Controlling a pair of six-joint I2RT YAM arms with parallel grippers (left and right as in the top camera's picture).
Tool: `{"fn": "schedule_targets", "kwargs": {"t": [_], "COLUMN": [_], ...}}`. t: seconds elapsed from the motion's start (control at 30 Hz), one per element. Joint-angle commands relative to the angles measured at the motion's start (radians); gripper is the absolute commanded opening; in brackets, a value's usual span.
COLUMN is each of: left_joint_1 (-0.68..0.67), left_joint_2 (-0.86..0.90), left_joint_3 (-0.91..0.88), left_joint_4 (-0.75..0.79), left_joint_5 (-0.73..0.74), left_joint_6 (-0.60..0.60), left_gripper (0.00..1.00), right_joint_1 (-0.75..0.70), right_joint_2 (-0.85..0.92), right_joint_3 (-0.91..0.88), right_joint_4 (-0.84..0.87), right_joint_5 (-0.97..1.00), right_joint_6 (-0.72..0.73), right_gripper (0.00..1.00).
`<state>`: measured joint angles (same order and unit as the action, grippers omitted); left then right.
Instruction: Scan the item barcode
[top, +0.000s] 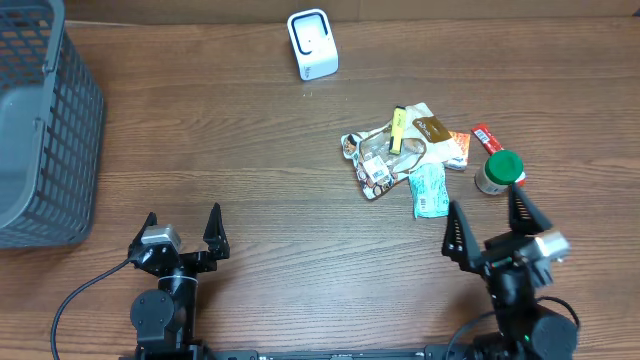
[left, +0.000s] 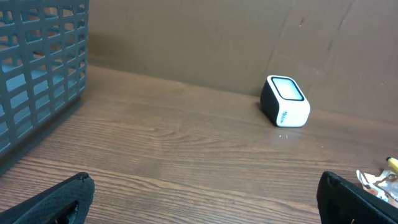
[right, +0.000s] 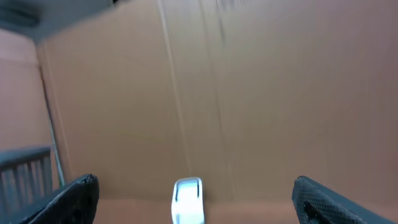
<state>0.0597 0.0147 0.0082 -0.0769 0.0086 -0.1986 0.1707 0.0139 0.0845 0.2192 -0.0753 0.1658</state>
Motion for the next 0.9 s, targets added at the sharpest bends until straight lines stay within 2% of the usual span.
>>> {"fn": "schedule_targets", "kwargs": {"t": [0.0, 0.23, 0.33, 0.4, 0.53, 0.87], "left_joint_1": [0.006, 0.006, 0.006, 0.006, 0.006, 0.006], "left_joint_2": [-0.010, -0.010, -0.010, -0.010, -0.010, -0.010], "left_joint_3": [-0.003, -0.003, -0.003, -0.003, -0.003, -0.003], "left_joint_4": [-0.001, -0.001, -0.001, -0.001, -0.001, -0.001], "left_joint_5": [0.011, 0.011, 0.011, 0.011, 0.011, 0.011], "left_joint_6": [0.023, 0.023, 0.023, 0.023, 0.023, 0.023], "left_gripper": [1.00, 1.00, 1.00, 1.00, 1.00, 1.00], "right_joint_1": [-0.004, -0.020, -0.023, -0.023, -0.023, -0.048], "right_joint_2": [-0.010, -0.010, -0.010, -0.010, -0.010, -0.010], "right_joint_3": [-0.060, -0.077, -0.077, -0.077, -0.077, -0.077], "right_joint_4": [0.008, -0.219, -0.297, -0.291, -0.291, -0.290], "right_joint_5": [-0.010, -0.017, -0.043, -0.064, -0.069, -0.068], "right_joint_6": [0.021, 0.004, -0.098, -0.205, -0.294, -0.324], "right_gripper": [1.00, 1.00, 1.00, 1.00, 1.00, 1.00]}}
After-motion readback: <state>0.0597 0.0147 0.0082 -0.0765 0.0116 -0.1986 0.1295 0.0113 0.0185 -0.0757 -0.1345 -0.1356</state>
